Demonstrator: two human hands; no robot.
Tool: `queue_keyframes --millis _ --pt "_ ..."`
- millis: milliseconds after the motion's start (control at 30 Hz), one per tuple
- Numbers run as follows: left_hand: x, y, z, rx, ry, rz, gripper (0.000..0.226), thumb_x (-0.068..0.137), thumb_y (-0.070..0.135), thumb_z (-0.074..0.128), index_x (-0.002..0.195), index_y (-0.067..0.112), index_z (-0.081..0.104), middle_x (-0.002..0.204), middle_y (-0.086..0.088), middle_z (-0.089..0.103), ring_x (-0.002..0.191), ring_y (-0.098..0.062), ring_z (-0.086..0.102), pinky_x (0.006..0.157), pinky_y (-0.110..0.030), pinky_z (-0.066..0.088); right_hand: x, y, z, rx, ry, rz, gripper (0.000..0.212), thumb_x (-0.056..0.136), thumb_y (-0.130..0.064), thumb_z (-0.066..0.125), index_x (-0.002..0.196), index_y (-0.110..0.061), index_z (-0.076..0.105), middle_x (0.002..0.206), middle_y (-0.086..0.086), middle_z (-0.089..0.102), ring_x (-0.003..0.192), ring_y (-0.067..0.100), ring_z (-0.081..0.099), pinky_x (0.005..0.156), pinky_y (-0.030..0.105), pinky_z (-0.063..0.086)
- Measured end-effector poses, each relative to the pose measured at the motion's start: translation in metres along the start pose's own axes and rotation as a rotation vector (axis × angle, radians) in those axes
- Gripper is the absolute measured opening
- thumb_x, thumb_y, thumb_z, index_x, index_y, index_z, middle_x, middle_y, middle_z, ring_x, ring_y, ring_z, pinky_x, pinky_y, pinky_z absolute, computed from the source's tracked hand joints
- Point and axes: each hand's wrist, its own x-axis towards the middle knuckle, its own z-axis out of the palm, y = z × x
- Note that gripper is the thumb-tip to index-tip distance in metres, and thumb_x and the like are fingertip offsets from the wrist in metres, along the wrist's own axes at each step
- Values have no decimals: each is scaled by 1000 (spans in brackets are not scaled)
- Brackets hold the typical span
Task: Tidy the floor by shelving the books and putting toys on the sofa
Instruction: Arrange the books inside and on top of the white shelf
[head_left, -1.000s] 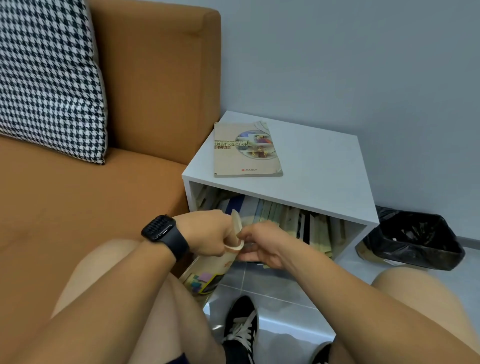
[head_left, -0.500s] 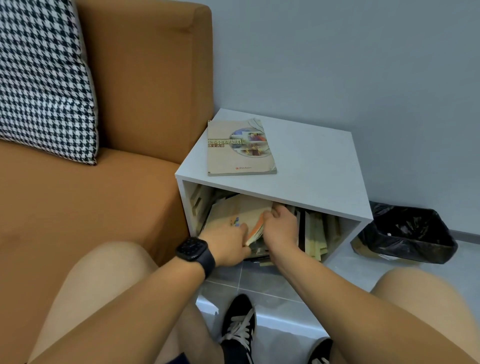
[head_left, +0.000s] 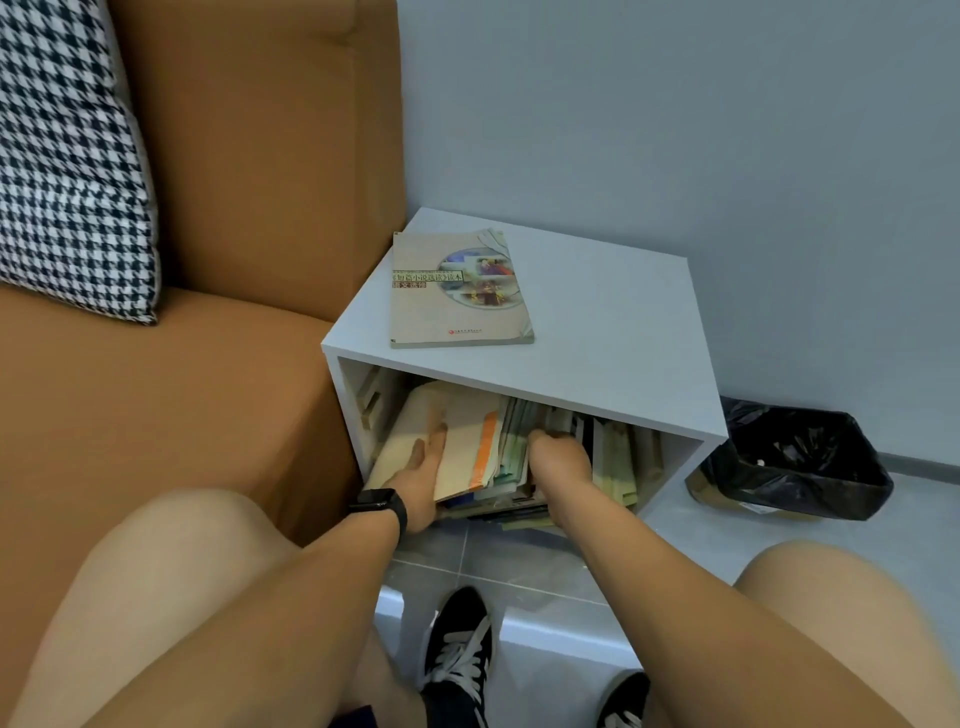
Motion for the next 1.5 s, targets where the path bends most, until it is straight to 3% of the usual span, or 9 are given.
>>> queue_keyframes --millis 133,267,400,667,833,967,1167,1367,1500 --pt "18 -18 10 -56 34 -97 116 89 5 63 151 44 -27 167 -12 -9 131 -41 50 97 -38 50 12 5 3 97 -180 85 44 84 -43 59 115 -11 63 108 11 71 98 30 69 75 35 59" --pt "35 -33 21 -456 114 -472 76 102 52 47 158 9 21 149 -19 40 128 -32 48 110 -36 38 21 1 10 60 -220 8 64 70 -59 75 117 -17 66 108 1 72 98 24 69 87 39 58" --pt "49 -31 -8 -410 271 -472 40 106 18 39 145 5 43 141 -18 53 128 -36 52 104 -38 40 30 -1 18 121 -257 30 99 46 -80 80 124 -21 64 115 3 72 108 27 68 102 49 52" --pt "71 -27 9 -322 29 -373 62 100 64 10 157 45 -6 169 -6 2 153 -34 15 124 -48 15 23 4 30 -129 -263 -75 24 85 -33 78 90 -17 61 101 2 70 83 12 65 74 26 52" --pt "40 -9 -6 -254 -113 -261 75 92 80 12 157 47 -7 169 -9 5 155 -33 7 125 -50 7 16 5 44 -159 -116 -70 56 70 -39 71 114 -11 53 114 11 63 97 29 66 89 46 58" --pt "33 -1 -11 -294 -133 -184 74 93 79 16 156 48 -8 169 -9 -1 156 -27 -1 123 -45 0 2 8 47 -242 -53 -177 66 88 -31 61 147 -20 33 138 12 46 123 37 52 100 38 47" --pt "26 11 -14 -377 -153 -58 83 81 92 23 152 58 -4 169 0 -1 156 -24 -2 123 -43 3 2 10 49 -245 5 -217 24 98 -36 49 116 -20 53 122 13 58 102 31 59 92 39 49" --pt "29 15 -22 -440 -115 -39 90 77 95 25 154 54 1 169 2 2 156 -21 -5 124 -47 1 3 5 57 -139 -13 -156 69 82 -70 25 128 -32 60 135 11 55 116 32 58 101 48 49" --pt "33 8 -27 -503 -77 -93 90 81 89 29 158 46 8 169 4 6 155 -18 6 124 -44 8 9 4 60 -206 -35 -151 64 87 -72 25 114 -33 69 137 11 52 117 34 55 105 46 45"
